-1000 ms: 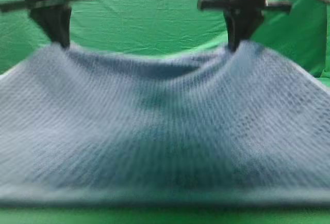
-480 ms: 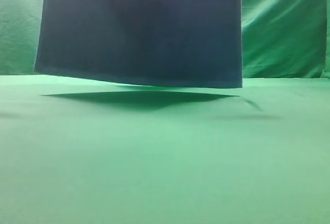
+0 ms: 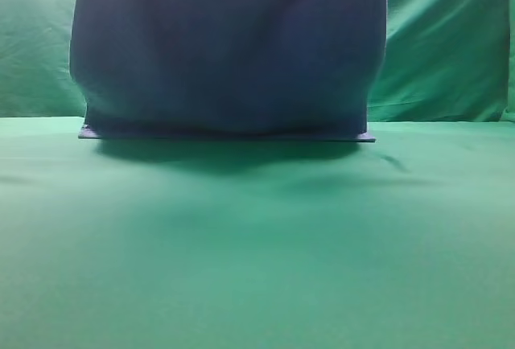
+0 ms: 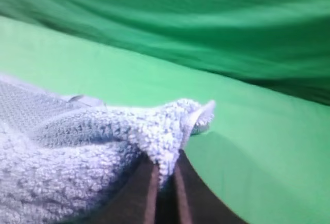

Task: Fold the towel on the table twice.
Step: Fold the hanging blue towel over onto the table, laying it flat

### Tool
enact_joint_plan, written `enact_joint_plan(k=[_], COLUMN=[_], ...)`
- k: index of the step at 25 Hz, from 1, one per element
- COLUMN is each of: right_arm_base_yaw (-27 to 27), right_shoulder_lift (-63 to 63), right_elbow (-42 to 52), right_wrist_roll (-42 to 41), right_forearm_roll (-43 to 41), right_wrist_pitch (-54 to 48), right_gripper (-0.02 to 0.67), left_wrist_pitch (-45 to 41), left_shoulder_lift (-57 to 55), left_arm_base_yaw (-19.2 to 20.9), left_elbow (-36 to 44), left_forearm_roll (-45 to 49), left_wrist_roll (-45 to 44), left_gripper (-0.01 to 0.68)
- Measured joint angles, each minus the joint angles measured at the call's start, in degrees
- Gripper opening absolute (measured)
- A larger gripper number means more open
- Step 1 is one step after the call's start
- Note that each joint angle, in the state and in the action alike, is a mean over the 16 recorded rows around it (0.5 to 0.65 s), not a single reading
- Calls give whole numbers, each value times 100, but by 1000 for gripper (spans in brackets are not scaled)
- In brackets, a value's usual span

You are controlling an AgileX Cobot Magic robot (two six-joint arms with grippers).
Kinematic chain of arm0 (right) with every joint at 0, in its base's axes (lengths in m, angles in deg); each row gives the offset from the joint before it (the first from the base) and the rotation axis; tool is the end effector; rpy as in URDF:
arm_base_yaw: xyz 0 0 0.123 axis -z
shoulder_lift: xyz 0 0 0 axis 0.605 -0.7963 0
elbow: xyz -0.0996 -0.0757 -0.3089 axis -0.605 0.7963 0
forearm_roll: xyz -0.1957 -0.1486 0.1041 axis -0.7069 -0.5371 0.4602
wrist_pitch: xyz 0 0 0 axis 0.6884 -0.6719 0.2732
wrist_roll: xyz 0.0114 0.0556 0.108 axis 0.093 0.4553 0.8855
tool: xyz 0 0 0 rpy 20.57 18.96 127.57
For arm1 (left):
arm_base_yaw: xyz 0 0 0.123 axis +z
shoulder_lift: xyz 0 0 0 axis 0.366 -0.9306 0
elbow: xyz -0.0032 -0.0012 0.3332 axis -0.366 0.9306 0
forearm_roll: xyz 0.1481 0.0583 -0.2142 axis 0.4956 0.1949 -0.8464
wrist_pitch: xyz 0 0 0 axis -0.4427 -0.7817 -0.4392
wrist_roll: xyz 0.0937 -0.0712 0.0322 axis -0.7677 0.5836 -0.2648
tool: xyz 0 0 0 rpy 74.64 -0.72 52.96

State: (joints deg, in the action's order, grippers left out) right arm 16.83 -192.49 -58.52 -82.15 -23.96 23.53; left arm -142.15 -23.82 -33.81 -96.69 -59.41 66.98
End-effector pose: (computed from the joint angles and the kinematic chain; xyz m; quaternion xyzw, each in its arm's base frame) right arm 0.4955 0.1723 0.4206 -0.1703 0.8972 0.0181 0.4071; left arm 0.4645 -0.1084 0.4407 0.0651 0.9018 -0.0907 0.4175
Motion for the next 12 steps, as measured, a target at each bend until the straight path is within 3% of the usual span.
enact_joint_plan(k=[7,12], right_arm_base_yaw=[-47,-199], right_shoulder_lift=[471,1129], right_elbow=[473,1320], right_wrist_roll=[37,147], right_forearm_roll=[35,35], right_wrist_pitch=[-601,-610], right_gripper=[0,0], left_wrist_pitch=[298,588], left_shoulder_lift=[880,1814], left_arm_base_yaw=[-4,-8], left_elbow=[1332,2499], left_forearm_roll=[-11,-56], left_wrist_roll=[57,61], left_gripper=[0,0])
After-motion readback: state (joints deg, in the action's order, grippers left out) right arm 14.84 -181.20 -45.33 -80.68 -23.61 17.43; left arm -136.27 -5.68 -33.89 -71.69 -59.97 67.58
